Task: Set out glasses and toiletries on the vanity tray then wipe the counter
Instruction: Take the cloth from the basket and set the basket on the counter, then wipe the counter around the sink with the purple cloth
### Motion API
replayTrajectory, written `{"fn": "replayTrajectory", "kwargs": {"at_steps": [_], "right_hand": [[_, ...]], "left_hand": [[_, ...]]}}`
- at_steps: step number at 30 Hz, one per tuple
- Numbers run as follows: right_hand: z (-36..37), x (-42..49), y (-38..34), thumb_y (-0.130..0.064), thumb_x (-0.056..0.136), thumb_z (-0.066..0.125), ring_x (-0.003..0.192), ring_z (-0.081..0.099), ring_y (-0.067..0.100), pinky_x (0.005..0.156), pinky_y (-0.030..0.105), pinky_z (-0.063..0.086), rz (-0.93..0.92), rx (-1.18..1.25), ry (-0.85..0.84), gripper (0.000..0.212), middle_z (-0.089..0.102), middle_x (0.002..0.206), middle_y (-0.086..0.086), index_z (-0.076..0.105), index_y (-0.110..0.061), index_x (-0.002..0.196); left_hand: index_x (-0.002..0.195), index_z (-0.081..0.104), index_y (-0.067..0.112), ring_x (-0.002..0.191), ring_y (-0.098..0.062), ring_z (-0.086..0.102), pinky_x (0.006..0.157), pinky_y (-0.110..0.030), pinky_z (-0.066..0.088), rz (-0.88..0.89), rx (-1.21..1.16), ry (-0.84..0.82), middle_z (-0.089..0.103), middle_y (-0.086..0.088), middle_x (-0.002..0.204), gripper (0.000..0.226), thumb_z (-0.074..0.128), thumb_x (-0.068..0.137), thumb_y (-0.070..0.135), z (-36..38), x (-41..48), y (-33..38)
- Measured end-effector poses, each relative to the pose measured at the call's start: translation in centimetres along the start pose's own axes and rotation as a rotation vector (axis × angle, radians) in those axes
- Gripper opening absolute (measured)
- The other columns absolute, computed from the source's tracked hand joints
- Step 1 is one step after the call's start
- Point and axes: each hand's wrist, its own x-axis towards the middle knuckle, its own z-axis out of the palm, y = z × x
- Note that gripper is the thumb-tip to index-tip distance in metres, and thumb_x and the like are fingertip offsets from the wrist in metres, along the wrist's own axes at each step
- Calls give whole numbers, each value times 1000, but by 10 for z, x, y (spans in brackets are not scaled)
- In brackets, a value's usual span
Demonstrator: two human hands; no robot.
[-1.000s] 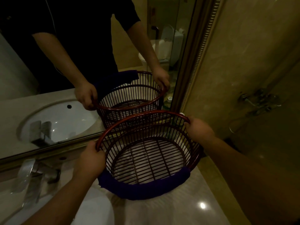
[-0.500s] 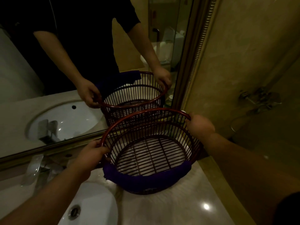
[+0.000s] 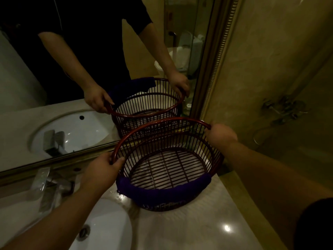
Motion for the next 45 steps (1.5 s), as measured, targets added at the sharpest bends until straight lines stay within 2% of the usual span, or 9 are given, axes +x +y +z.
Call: {"fn": "replayTrajectory", "kwargs": {"at_steps": [7, 15, 22, 28, 32, 35, 39, 43, 45], "right_hand": [[-16, -40, 11, -51, 100, 52, 66, 57, 11, 50, 27, 42, 120, 125, 5, 27, 60, 79, -3, 51, -24, 107], [-3, -133, 6, -50, 93, 68, 84, 69, 26, 56, 35, 55, 474, 753, -181, 64, 65, 107, 11, 44, -9, 135], [3, -200, -18, -32, 95, 71, 100, 69, 29, 71, 39, 60, 481, 1107, -219, 46, 68, 120, 11, 55, -13, 134], [2, -221, -29, -14, 89, 78, 107, 66, 30, 92, 49, 58, 406, 970, -84, 49, 66, 119, 10, 57, -10, 132], [-6, -226, -26, -18, 88, 78, 102, 65, 25, 85, 46, 61, 367, 819, -89, 48, 65, 120, 6, 59, -16, 132], [-19, -227, -29, -22, 89, 77, 95, 66, 16, 81, 41, 63, 275, 745, -64, 38, 64, 103, -10, 62, -28, 123], [-41, -232, -45, -16, 92, 74, 77, 73, 7, 62, 23, 59, 132, 774, -62, 32, 76, 82, -7, 64, -31, 119], [-67, -242, -75, -13, 93, 72, 83, 70, 11, 58, 16, 56, 56, 809, -36, 26, 73, 93, -7, 70, -38, 100], [-76, -244, -90, -15, 94, 71, 87, 69, 10, 60, 17, 55, 18, 779, -24, 20, 72, 97, -8, 73, -35, 96]], "left_hand": [[134, 46, 21, 95, -29, 67, 64, -38, 57, -270, -331, -416, 65, -10, 116, 59, 75, 86, 42, -9, -21, 4], [115, 59, 21, 88, -27, 70, 61, -34, 55, -302, -380, -448, 71, -8, 102, 42, 76, 85, 46, -20, -52, 2], [98, 67, 15, 81, -22, 71, 61, -30, 51, -198, -268, -401, 73, -8, 89, 23, 74, 89, 36, -33, -79, 3], [96, 63, 11, 90, -27, 66, 84, -45, 57, -161, -323, -376, 69, -11, 95, 15, 73, 88, 19, -48, -92, -1], [89, 62, 8, 70, -25, 65, 59, -35, 53, -107, -438, -331, 69, -15, 85, 16, 74, 84, 15, -66, -98, -8], [92, 61, 4, 75, -30, 70, 64, -38, 60, -71, -484, -314, 71, -17, 87, 17, 73, 85, 13, -79, -100, -10], [100, 60, 8, 78, -29, 71, 61, -34, 62, -47, -481, -294, 69, -16, 95, 20, 73, 85, 7, -95, -102, -11], [111, 60, 30, 80, -22, 71, 56, -28, 57, 20, -453, -254, 67, -5, 102, 35, 72, 88, 6, -118, -103, -17], [107, 66, 29, 82, -18, 71, 59, -27, 58, 59, -417, -241, 70, -3, 101, 27, 70, 90, 9, -133, -102, -26]]}}
